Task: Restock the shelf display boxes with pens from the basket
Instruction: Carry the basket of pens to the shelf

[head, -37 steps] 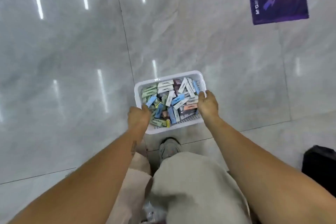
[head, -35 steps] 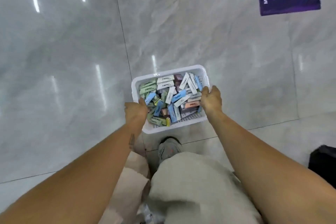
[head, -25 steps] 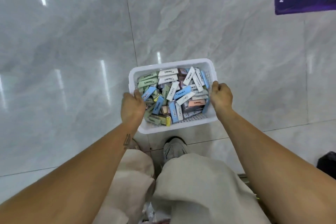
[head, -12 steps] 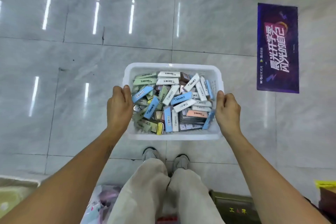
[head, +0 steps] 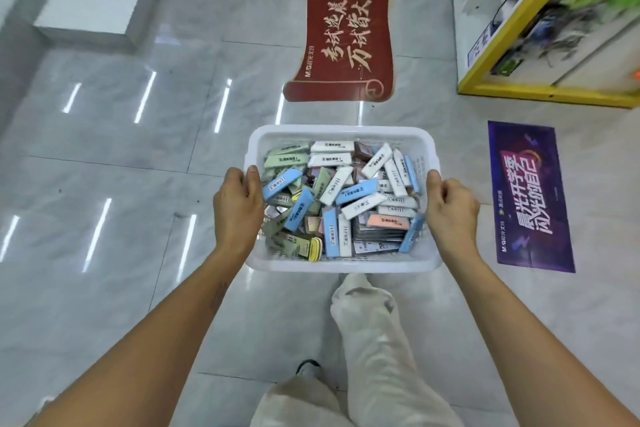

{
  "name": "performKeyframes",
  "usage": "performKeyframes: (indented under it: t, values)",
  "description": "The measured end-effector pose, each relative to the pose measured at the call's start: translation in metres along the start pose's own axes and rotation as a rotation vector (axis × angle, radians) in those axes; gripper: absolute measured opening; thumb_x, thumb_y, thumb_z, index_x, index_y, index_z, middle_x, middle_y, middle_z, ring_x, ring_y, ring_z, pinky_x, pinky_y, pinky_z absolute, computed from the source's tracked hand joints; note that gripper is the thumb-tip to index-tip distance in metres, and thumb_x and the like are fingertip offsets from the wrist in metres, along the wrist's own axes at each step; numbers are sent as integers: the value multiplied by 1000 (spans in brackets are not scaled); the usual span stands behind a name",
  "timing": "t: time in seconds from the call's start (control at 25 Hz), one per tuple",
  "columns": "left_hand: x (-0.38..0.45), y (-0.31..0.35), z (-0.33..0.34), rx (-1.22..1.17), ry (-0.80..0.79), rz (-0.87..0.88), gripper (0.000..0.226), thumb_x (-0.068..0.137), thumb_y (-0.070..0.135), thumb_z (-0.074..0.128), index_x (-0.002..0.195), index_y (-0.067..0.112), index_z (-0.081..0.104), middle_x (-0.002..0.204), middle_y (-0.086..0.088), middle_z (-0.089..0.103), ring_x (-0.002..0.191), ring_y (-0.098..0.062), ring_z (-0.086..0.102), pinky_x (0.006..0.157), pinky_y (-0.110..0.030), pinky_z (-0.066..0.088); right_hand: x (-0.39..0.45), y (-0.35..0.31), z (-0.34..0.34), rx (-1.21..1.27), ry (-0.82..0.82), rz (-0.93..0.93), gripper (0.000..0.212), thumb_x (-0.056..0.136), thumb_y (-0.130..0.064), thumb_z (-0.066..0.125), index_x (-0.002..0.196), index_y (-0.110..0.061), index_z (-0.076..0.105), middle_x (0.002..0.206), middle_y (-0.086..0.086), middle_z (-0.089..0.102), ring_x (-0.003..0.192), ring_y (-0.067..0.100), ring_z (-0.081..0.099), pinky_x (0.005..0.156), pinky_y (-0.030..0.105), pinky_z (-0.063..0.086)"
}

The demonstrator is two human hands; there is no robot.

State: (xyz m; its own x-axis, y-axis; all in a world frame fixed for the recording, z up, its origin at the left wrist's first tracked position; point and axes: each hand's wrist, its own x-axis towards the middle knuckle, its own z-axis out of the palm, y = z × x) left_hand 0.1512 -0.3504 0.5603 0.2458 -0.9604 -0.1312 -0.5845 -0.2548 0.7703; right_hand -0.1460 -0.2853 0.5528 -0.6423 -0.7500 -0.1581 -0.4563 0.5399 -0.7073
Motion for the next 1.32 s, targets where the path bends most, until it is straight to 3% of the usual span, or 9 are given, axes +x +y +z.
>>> performKeyframes:
  t: [0.16, 0.24, 0.6, 0.76, 1.04, 1.16, 1.32]
  values:
    - [88, 60, 23, 18, 9, -21, 41, 101, 42, 41, 68, 19, 34, 60, 5, 37, 50, -9, 33, 46, -29, 28, 99, -55, 12, 15, -15, -19, 52, 103, -47, 44, 68, -9, 50, 65, 6, 55, 62, 22, 51, 54, 32, 35]
    - [133, 90, 33, 28, 15, -21, 41, 102, 41, 42, 67, 20, 34, 61, 4, 38, 50, -9, 34, 45, -25, 28, 146, -82, 18, -8, -12, -20, 54, 103, -47, 44, 68, -7, 52, 65, 7, 56, 64, 24, 52, 57, 34, 37]
    - [369, 231, 97, 21, 10, 5, 41, 102, 39, 42, 68, 17, 36, 61, 1, 41, 53, -13, 36, 48, -32, 31, 385, -223, 48, -18, -2, -29, 55, 103, -48, 42, 71, -5, 53, 64, 5, 54, 60, 20, 50, 50, 31, 32]
    - [503, 296, 142, 5, -28, 41, 42, 102, 40, 42, 66, 19, 35, 59, 5, 40, 49, -8, 35, 46, -29, 29, 507, -281, 71, 2, 47, -1, 56, 103, -49, 41, 70, -5, 52, 65, 8, 55, 61, 24, 50, 51, 31, 31]
    - [704, 432, 238, 42, -142, 118, 40, 102, 42, 40, 71, 17, 40, 64, 1, 50, 55, -12, 45, 48, -30, 31, 710, -366, 74, -26, 167, 95, 54, 103, -50, 39, 64, -14, 47, 63, 5, 54, 57, 14, 48, 47, 27, 27]
    - [789, 491, 292, 41, -155, 164, 41, 102, 41, 41, 69, 19, 37, 61, 2, 49, 52, -9, 43, 46, -28, 28, 816, -391, 82, 23, 172, 124, 55, 102, -53, 39, 66, -13, 51, 64, 6, 57, 59, 20, 54, 50, 30, 35]
    - [897, 570, 363, 49, -139, 182, 40, 102, 42, 42, 68, 21, 37, 61, 4, 48, 51, -8, 44, 45, -25, 26, 957, -427, 87, 50, 192, 146, 53, 102, -52, 41, 68, -12, 53, 66, 5, 57, 60, 20, 53, 51, 30, 34]
